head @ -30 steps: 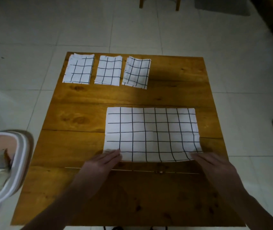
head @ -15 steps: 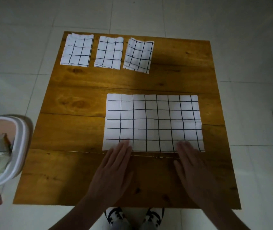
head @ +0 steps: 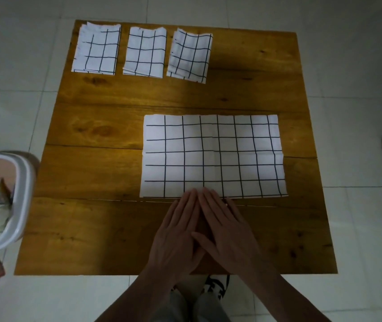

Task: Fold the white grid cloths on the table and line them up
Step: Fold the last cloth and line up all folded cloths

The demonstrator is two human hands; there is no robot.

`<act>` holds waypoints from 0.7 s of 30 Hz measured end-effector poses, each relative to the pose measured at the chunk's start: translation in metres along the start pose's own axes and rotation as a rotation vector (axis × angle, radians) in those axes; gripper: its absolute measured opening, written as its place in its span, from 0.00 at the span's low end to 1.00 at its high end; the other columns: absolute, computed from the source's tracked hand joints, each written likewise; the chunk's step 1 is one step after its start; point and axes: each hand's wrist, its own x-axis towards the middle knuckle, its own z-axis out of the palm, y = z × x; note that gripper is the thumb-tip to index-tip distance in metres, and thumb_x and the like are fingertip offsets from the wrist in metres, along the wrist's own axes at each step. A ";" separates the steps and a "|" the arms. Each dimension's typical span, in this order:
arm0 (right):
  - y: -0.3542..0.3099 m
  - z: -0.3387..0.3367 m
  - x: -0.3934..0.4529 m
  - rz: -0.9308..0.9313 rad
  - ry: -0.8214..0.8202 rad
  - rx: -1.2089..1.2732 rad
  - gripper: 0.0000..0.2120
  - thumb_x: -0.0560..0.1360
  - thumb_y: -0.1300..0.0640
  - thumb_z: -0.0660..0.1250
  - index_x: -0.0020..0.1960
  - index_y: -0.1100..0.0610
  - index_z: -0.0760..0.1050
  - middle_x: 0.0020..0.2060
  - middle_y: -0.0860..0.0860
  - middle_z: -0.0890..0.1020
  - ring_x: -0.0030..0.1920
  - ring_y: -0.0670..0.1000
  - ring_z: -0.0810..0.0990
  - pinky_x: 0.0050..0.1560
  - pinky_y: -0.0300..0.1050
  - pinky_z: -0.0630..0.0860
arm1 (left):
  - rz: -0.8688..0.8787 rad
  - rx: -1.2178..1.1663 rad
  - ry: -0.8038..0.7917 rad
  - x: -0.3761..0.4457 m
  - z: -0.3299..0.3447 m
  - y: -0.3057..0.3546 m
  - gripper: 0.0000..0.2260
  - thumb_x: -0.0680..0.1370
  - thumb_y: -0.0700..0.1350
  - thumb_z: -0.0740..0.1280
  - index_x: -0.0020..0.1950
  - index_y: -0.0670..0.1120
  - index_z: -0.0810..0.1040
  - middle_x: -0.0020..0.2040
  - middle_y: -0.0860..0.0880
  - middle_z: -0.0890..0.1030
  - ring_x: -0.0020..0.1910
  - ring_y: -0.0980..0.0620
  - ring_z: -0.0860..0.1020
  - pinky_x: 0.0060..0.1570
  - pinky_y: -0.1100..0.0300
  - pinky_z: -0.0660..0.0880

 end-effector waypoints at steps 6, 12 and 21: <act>0.005 0.004 -0.001 0.009 -0.018 -0.012 0.38 0.85 0.32 0.46 0.85 0.54 0.47 0.85 0.51 0.48 0.84 0.49 0.45 0.82 0.54 0.47 | -0.013 0.029 0.003 -0.005 -0.001 -0.014 0.33 0.87 0.60 0.50 0.85 0.40 0.55 0.85 0.42 0.54 0.85 0.46 0.51 0.80 0.46 0.55; 0.009 0.000 -0.002 0.006 -0.022 -0.003 0.36 0.85 0.33 0.46 0.85 0.53 0.47 0.85 0.49 0.48 0.84 0.48 0.45 0.81 0.55 0.49 | -0.085 0.012 0.021 -0.014 -0.007 -0.026 0.31 0.86 0.57 0.53 0.85 0.41 0.54 0.85 0.43 0.54 0.85 0.47 0.52 0.81 0.45 0.56; 0.033 -0.002 -0.016 0.069 0.003 -0.014 0.36 0.85 0.34 0.45 0.85 0.53 0.47 0.85 0.49 0.48 0.84 0.49 0.46 0.81 0.60 0.51 | -0.199 0.034 0.073 -0.024 -0.008 -0.033 0.32 0.85 0.57 0.54 0.85 0.42 0.55 0.85 0.43 0.56 0.85 0.46 0.53 0.81 0.43 0.56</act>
